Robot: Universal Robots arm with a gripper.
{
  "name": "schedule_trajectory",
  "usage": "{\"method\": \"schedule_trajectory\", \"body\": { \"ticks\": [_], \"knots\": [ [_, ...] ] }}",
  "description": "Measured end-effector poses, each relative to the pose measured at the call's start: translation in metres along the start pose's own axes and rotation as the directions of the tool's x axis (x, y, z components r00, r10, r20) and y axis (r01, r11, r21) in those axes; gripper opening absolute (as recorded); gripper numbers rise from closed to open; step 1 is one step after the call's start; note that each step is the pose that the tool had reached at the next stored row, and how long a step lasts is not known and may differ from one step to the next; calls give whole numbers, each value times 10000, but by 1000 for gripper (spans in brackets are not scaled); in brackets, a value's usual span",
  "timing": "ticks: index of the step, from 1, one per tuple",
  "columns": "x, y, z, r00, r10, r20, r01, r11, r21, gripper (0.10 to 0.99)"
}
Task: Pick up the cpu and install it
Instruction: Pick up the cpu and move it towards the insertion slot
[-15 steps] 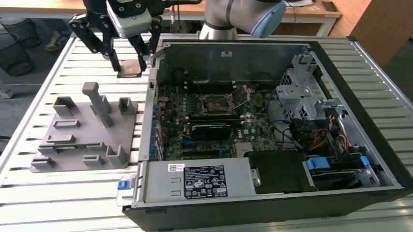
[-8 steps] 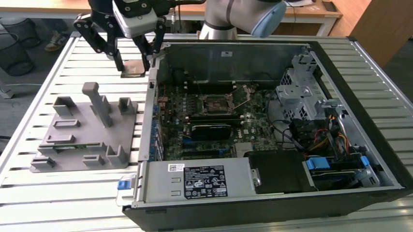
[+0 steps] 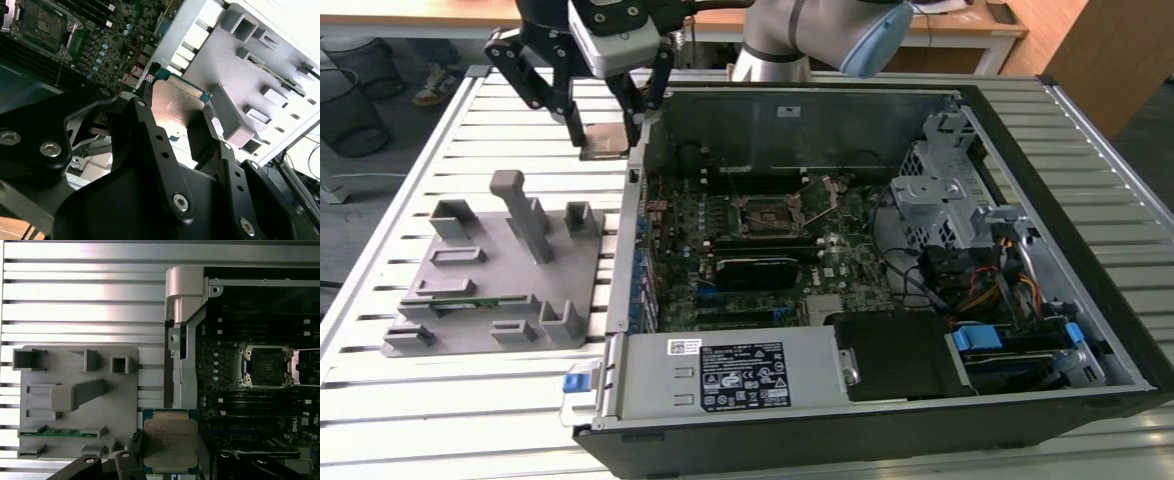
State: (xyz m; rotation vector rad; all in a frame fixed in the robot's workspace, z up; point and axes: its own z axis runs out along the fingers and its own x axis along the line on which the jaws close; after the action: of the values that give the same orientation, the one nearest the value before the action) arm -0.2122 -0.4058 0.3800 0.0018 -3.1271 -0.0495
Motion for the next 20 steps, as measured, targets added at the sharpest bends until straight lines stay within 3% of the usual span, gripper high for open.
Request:
{"method": "schedule_trajectory", "body": {
  "ticks": [20],
  "knots": [
    [-219,34,-2,10000,0,0,0,10000,0,525]
  ]
}}
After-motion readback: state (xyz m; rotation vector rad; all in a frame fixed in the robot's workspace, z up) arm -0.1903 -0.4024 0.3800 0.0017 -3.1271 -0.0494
